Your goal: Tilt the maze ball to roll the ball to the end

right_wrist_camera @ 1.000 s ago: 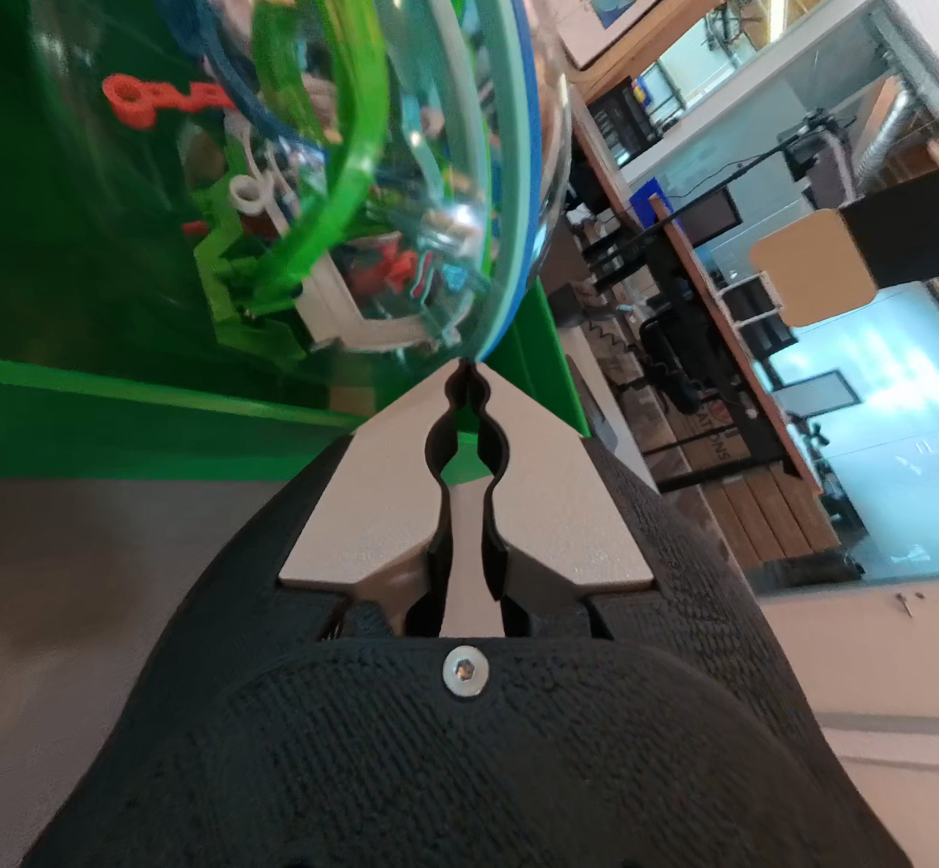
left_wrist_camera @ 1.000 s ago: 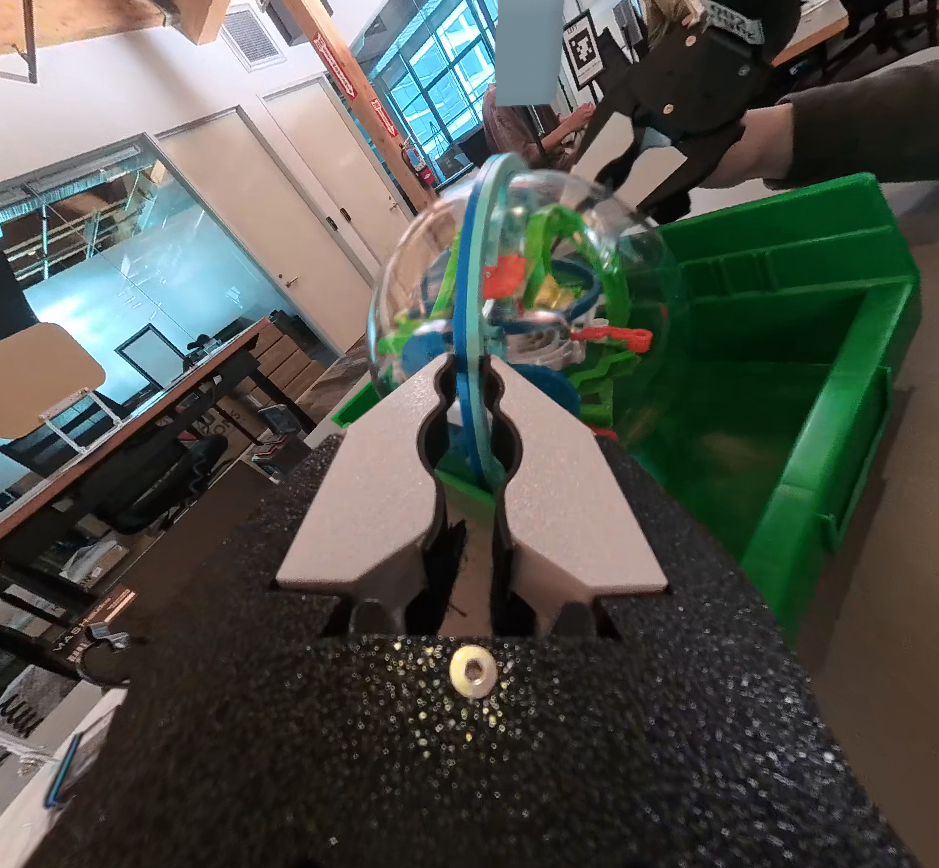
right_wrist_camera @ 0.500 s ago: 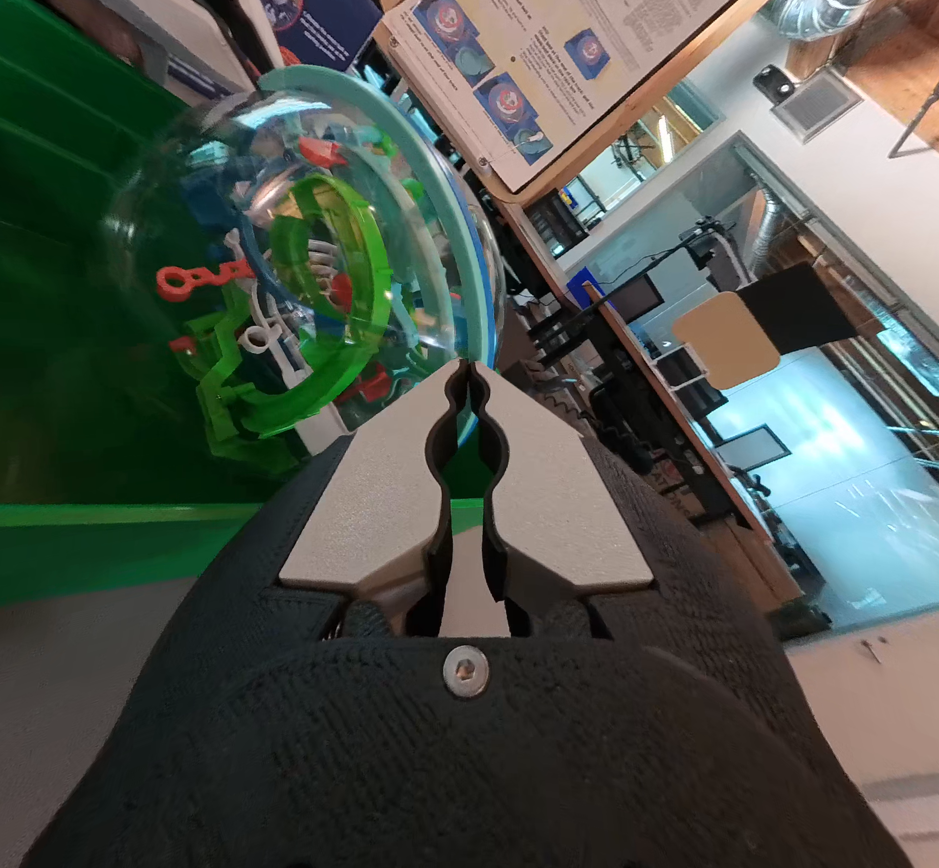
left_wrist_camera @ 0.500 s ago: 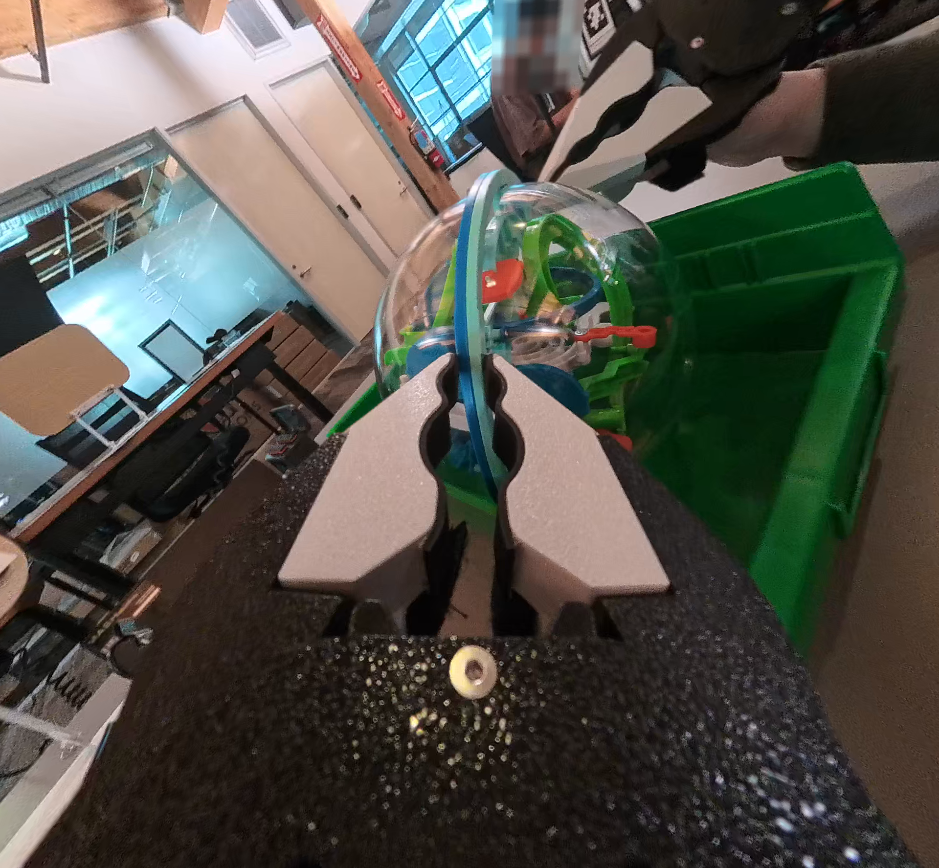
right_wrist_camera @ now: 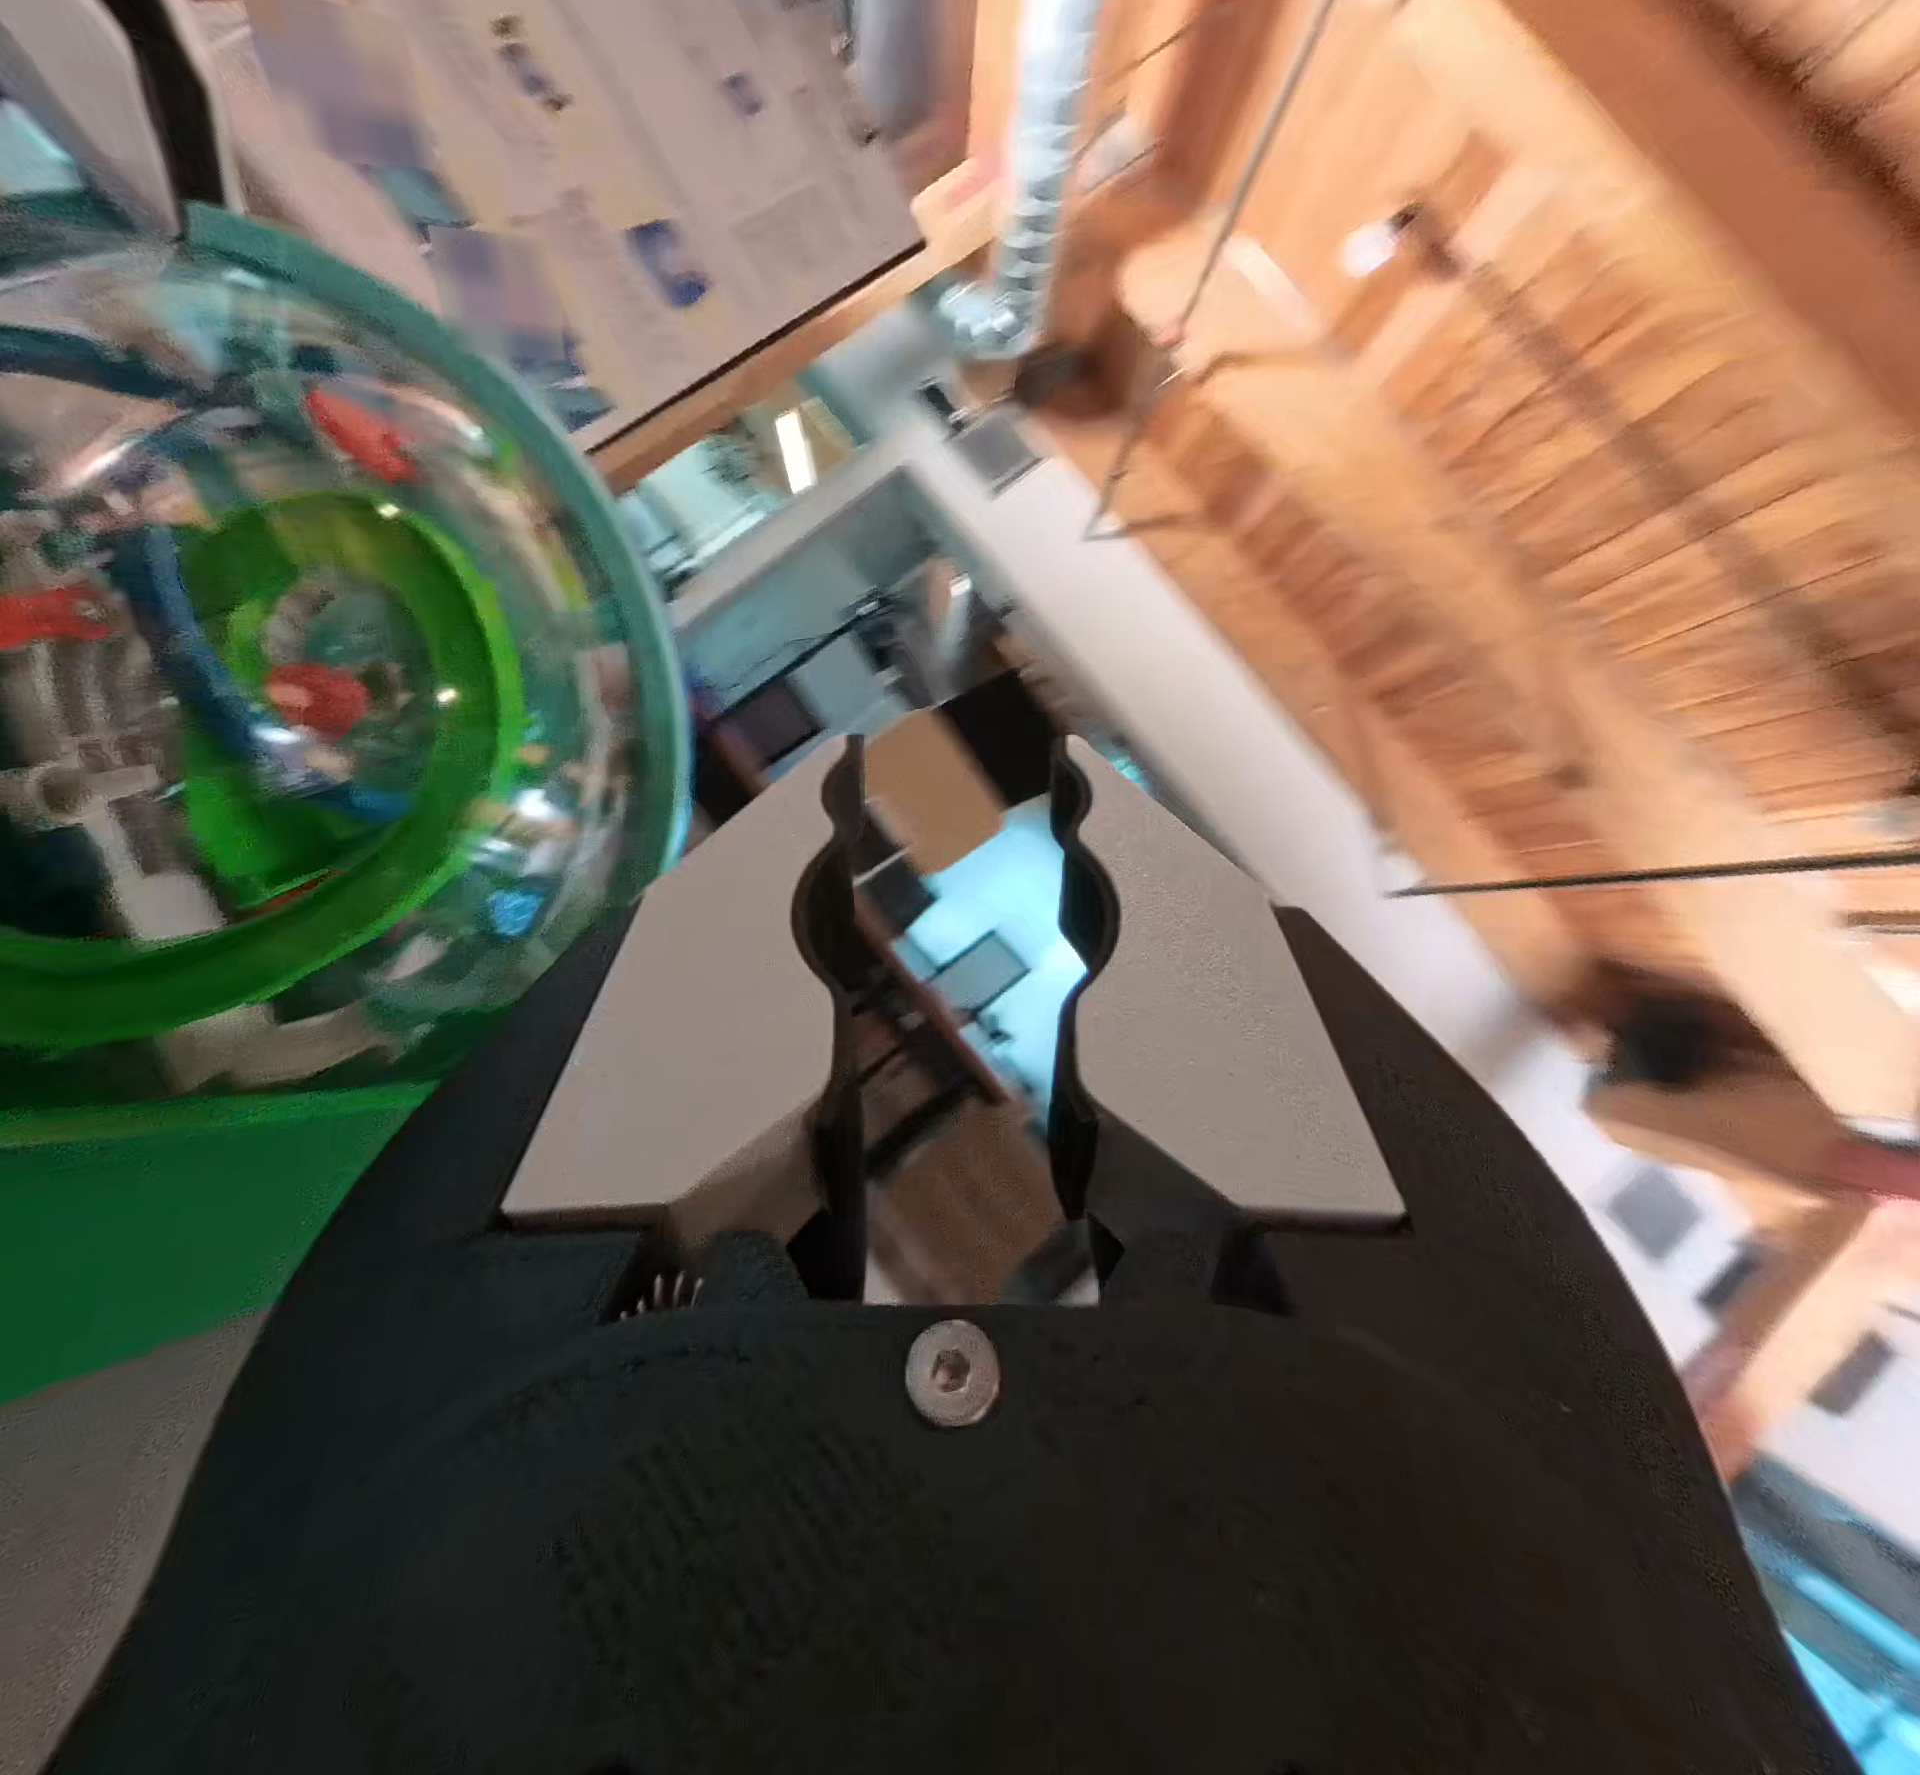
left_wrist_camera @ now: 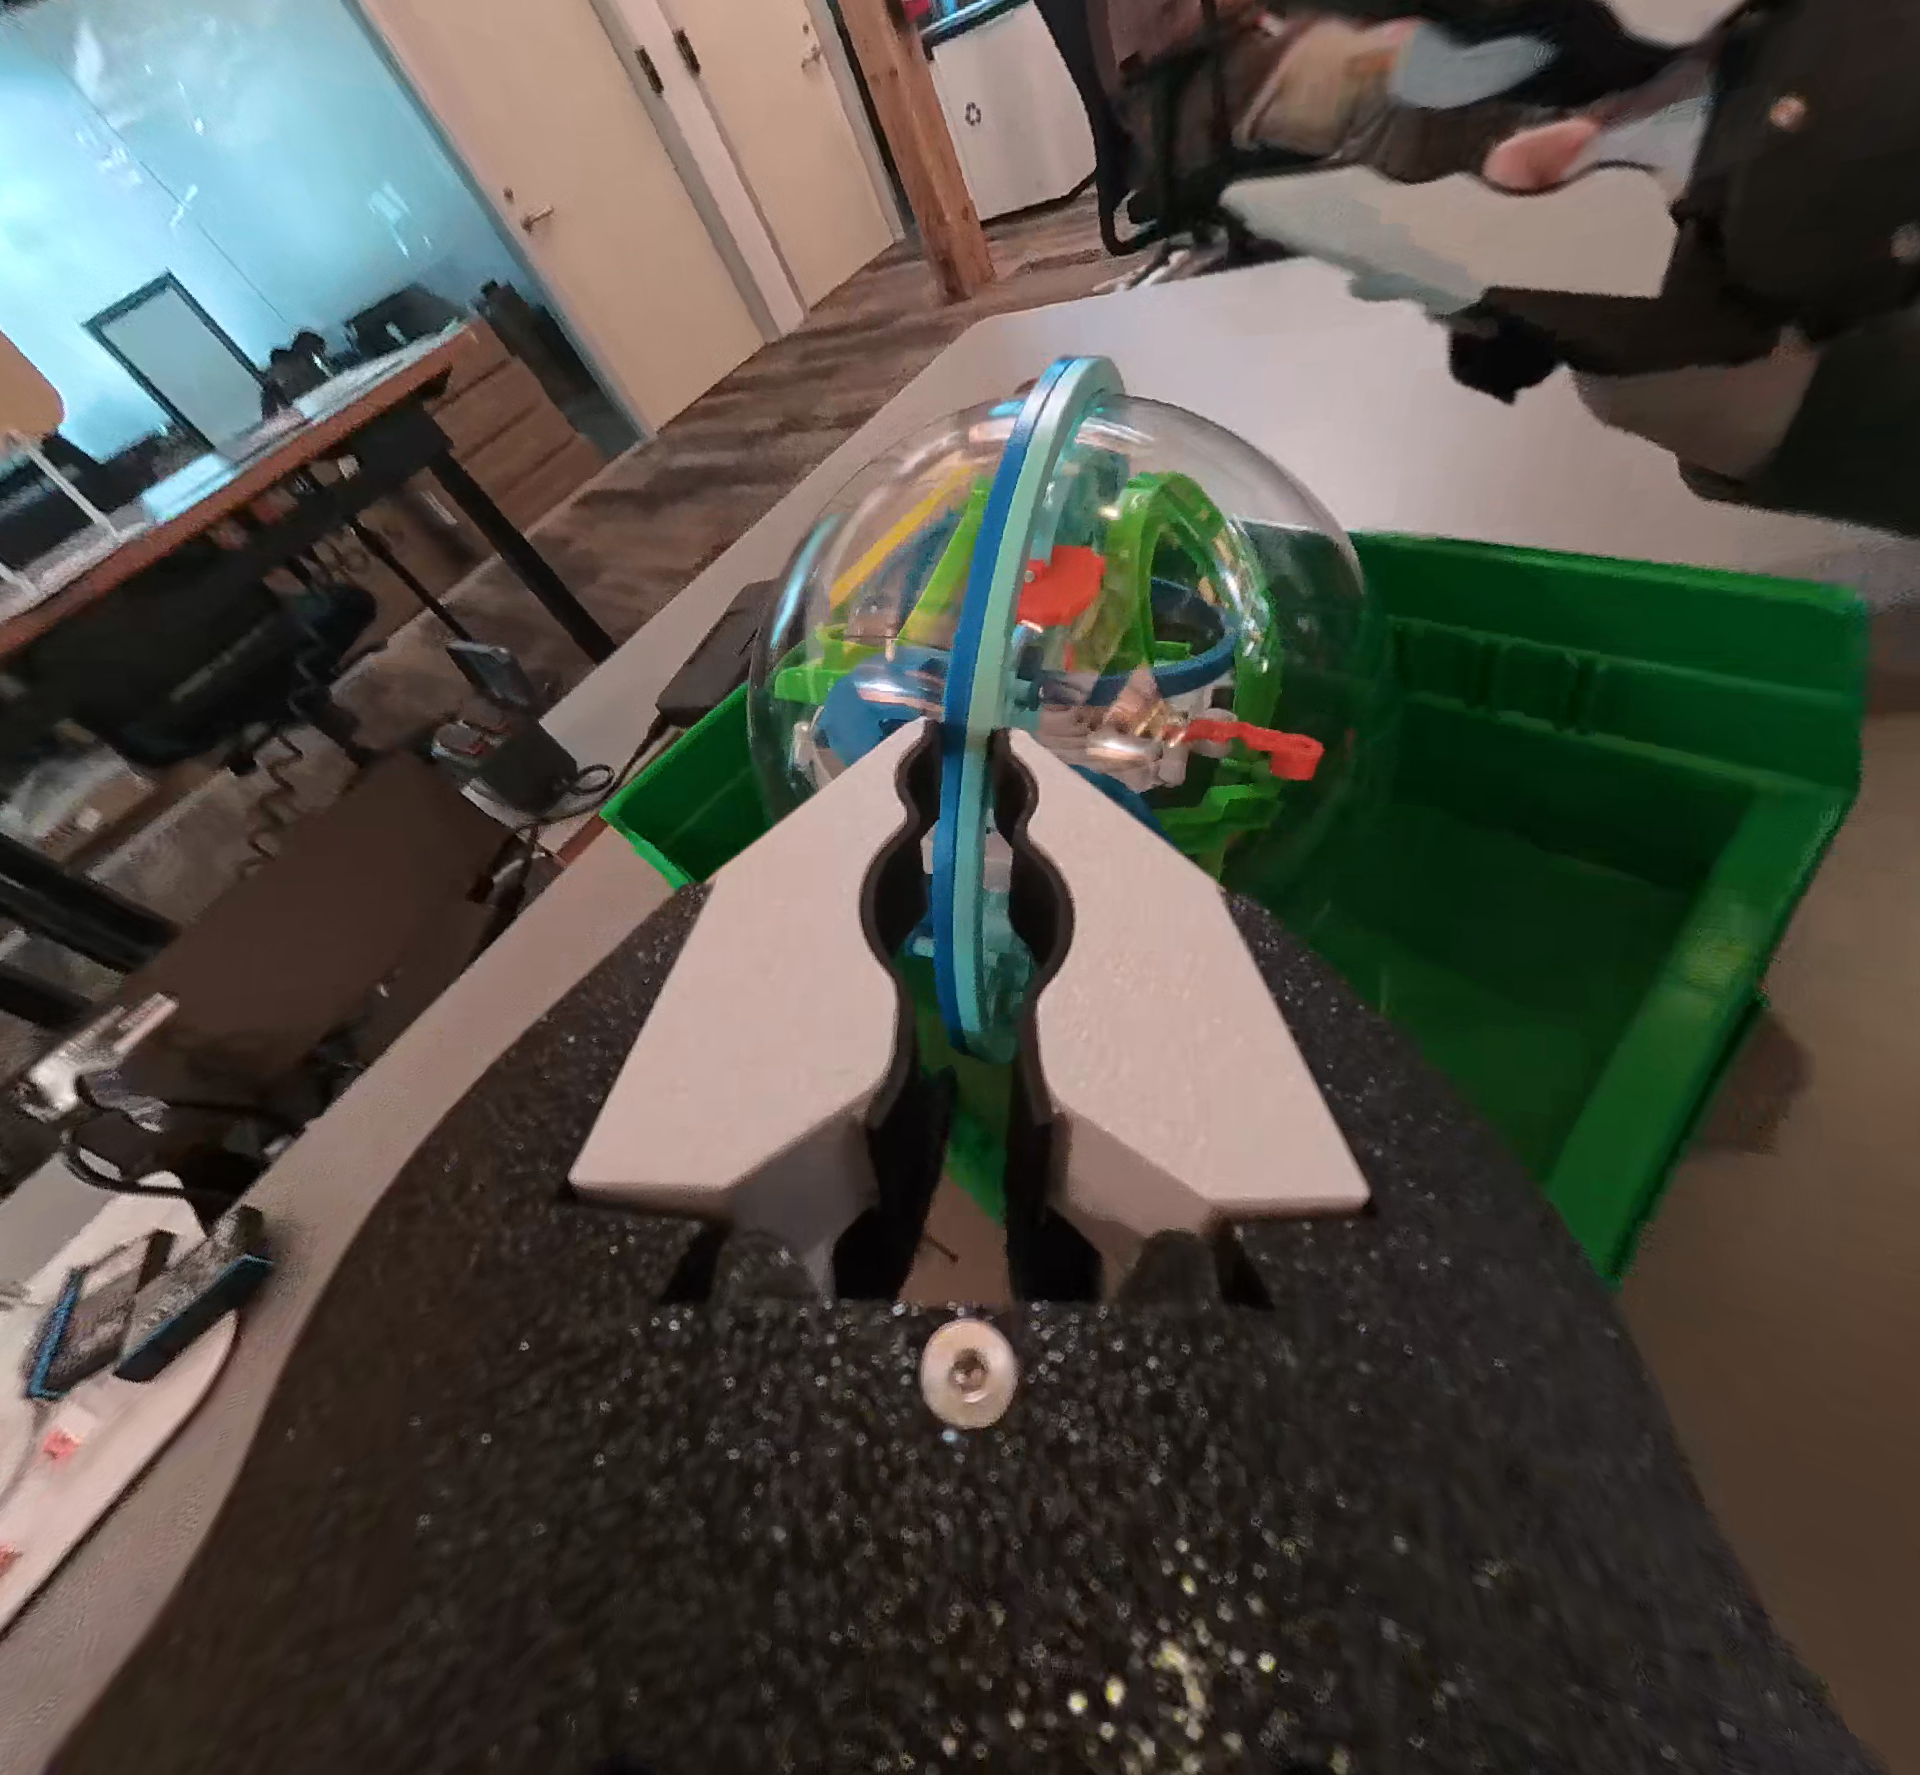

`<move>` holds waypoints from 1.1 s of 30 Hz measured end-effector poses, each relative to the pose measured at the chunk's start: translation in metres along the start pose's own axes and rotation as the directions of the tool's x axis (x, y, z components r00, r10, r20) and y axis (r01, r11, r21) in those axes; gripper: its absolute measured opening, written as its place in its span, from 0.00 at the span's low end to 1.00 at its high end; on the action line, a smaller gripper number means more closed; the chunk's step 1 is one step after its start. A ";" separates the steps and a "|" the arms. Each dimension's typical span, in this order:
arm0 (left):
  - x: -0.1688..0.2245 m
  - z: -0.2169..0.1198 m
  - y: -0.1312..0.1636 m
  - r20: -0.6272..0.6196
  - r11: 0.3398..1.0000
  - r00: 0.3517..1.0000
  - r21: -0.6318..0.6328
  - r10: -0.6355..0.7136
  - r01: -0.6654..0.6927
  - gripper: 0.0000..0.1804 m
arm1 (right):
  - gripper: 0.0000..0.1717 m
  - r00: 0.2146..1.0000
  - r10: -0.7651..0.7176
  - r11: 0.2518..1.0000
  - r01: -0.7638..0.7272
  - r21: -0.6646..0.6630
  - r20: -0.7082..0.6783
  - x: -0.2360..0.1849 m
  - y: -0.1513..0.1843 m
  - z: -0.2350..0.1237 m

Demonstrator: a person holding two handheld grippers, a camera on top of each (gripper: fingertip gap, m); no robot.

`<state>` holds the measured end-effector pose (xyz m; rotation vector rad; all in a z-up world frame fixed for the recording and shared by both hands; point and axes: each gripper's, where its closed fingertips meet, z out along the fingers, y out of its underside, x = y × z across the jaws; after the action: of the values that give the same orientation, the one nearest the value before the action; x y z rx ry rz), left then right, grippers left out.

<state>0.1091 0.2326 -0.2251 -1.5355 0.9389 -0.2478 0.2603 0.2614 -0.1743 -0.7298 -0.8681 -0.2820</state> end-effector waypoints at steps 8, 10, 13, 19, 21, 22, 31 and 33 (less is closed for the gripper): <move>-0.025 0.008 0.004 0.018 0.949 0.950 0.040 -0.313 0.312 0.04 | 0.23 0.977 -0.152 0.981 0.130 0.147 0.150 -0.039 -0.031 -0.009; -0.027 0.010 0.005 0.020 0.941 0.941 0.041 -0.337 0.336 0.04 | 0.23 0.964 -0.173 0.977 0.142 0.160 0.204 -0.050 -0.033 -0.010; -0.029 0.010 0.005 0.076 0.963 0.960 0.026 -0.270 0.269 0.04 | 0.23 0.960 -0.188 0.976 0.159 0.152 0.207 -0.050 -0.031 -0.010; -0.028 0.012 0.003 0.088 0.962 0.958 0.044 -0.274 0.271 0.04 | 0.21 0.966 -0.195 0.976 0.175 0.128 0.170 -0.042 -0.025 -0.009; -0.028 0.012 0.004 0.087 0.959 0.956 0.050 -0.281 0.278 0.04 | 0.19 0.966 -0.207 0.975 0.189 0.121 0.156 -0.041 -0.024 -0.008; -0.028 0.012 0.004 0.089 0.960 0.956 0.051 -0.279 0.275 0.04 | 0.19 0.966 -0.212 0.974 0.195 0.118 0.150 -0.040 -0.023 -0.008; -0.024 0.010 0.004 0.127 0.989 0.981 0.027 -0.146 0.144 0.04 | 0.18 0.986 -0.122 0.989 0.111 0.097 0.117 -0.028 -0.017 -0.008; -0.023 0.009 0.004 0.125 0.994 0.986 0.031 -0.109 0.106 0.04 | 0.19 0.993 0.012 0.993 -0.026 0.112 0.119 -0.021 -0.015 -0.009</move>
<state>0.0985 0.2545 -0.2223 -1.5623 0.7519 -0.2349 0.2449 0.2427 -0.1872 -0.6536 -0.9805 -0.1722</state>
